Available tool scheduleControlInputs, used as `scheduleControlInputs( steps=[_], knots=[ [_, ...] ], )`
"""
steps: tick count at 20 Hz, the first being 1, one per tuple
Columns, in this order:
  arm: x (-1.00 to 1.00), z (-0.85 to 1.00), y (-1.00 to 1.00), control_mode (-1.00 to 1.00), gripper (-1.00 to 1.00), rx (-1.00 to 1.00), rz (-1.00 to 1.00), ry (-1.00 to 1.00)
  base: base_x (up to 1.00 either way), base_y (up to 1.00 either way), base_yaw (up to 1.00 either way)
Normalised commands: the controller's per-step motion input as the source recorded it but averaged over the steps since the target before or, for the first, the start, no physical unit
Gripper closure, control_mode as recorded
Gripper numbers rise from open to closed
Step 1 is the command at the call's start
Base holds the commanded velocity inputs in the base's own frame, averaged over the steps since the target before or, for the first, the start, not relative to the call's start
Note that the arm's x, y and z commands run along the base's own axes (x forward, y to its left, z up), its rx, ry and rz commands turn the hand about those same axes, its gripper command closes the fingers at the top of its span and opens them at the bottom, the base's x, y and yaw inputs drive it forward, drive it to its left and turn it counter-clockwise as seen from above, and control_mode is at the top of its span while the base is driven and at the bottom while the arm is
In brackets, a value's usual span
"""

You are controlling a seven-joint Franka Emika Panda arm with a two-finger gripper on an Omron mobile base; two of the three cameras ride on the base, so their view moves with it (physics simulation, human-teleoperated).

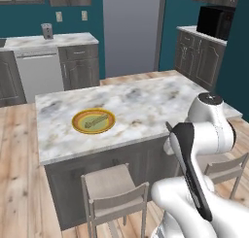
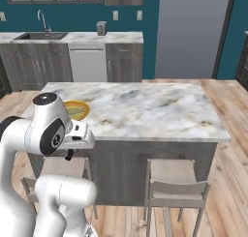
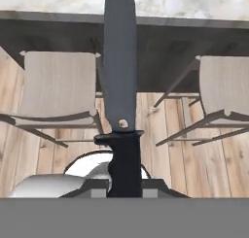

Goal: Retrieve the butter from the fridge and place it on a plate on the dining table. Then retrieve the butter knife by the fridge and place it near the plate.

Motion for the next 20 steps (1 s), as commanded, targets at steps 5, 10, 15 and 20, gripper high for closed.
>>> scheduleControlInputs(
  steps=[5,10,15,20],
  knots=[
    [1.00,0.01,0.38,-1.00,1.00,0.12,0.00,-0.02,0.00,0.00,0.00],
    [1.00,0.03,0.32,-1.00,1.00,0.06,-0.09,0.16,0.00,0.00,0.00],
    [1.00,0.08,0.05,-1.00,1.00,0.02,-0.11,0.28,0.00,0.00,0.00],
    [0.90,0.01,0.00,-1.00,1.00,0.00,-0.05,0.16,0.00,0.00,0.00]
  ],
)
